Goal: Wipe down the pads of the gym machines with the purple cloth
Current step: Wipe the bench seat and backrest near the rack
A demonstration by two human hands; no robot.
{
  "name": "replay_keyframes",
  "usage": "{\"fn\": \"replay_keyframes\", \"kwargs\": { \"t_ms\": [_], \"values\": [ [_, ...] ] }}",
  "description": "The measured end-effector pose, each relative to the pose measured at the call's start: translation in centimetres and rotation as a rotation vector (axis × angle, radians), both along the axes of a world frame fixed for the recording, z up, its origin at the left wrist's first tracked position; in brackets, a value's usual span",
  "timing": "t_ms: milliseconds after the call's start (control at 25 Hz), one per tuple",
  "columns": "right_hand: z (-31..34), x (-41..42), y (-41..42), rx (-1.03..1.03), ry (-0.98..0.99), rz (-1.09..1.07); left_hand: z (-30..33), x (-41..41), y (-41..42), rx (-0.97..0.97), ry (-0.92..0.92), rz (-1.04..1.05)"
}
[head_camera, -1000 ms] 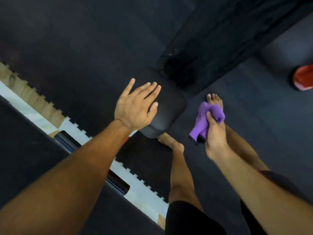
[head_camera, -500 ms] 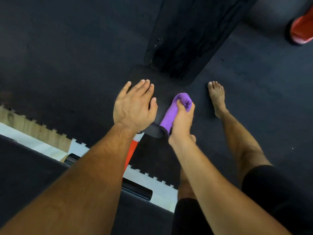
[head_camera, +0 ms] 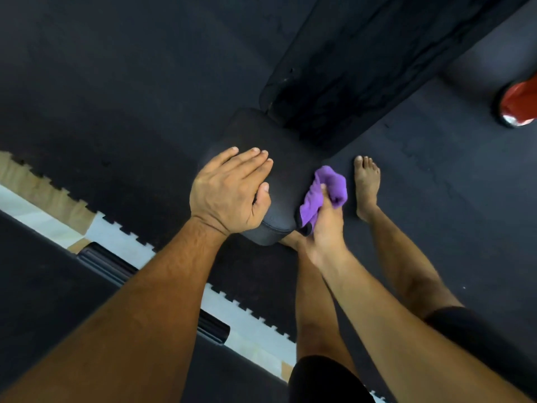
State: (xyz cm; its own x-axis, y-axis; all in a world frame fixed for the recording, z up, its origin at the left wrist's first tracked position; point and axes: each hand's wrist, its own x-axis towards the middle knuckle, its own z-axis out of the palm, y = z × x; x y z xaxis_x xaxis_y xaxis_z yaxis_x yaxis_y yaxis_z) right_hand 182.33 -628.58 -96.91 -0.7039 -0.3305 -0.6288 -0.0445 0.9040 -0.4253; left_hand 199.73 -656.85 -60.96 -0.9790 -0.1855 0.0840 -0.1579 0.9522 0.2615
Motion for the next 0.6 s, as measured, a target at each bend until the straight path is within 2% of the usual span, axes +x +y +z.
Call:
{"fn": "replay_keyframes", "kwargs": {
  "t_ms": [40,80,120,160,200,240,280,320,360,440,520,560,600],
  "values": [
    [4.1,0.6,-3.0,-0.070,-0.126,-0.108,0.0,0.0,0.0,0.006,-0.003,-0.004],
    [2.3,2.4,-2.0,-0.206,-0.305,-0.428,0.0,0.0,0.0,0.004,-0.004,-0.008],
    [9.4,2.7,-4.3,-0.202,-0.434,-0.409,-0.1,0.1,0.0,0.000,-0.005,-0.010],
    [16.6,1.1,-6.4,-0.273,-0.653,-0.534,-0.1,0.1,0.1,-0.001,-0.008,-0.009],
    [19.2,0.3,-9.2,-0.358,-0.647,-0.369,-0.1,0.1,0.2,0.003,-0.012,-0.008],
    [22.8,-1.8,-11.7,-0.340,-0.725,-0.185,-0.1,0.1,0.4,0.007,-0.018,-0.002],
    [26.7,-4.5,-13.6,-0.391,-0.690,-0.065,-0.1,-0.1,0.6,0.012,-0.022,0.003],
    [28.0,-6.2,-14.5,-0.421,-0.627,-0.033,0.0,-0.3,0.8,0.019,-0.016,0.002],
    [29.4,-8.1,-16.3,-0.457,-0.616,0.106,0.2,-0.3,0.9,0.022,0.000,-0.011],
    [33.0,-11.2,-21.6,-0.472,-0.526,0.362,0.6,-0.3,1.2,0.037,0.032,-0.102],
    [36.9,-10.7,-29.3,-0.448,-0.533,0.703,0.7,-0.1,1.1,0.055,0.031,-0.238],
    [36.5,-8.8,-31.4,-0.419,-0.516,0.858,0.7,0.3,0.9,0.055,0.029,-0.282],
    [34.3,-7.0,-31.2,-0.379,-0.471,0.901,0.6,0.8,0.7,0.054,0.028,-0.298]
  ]
}}
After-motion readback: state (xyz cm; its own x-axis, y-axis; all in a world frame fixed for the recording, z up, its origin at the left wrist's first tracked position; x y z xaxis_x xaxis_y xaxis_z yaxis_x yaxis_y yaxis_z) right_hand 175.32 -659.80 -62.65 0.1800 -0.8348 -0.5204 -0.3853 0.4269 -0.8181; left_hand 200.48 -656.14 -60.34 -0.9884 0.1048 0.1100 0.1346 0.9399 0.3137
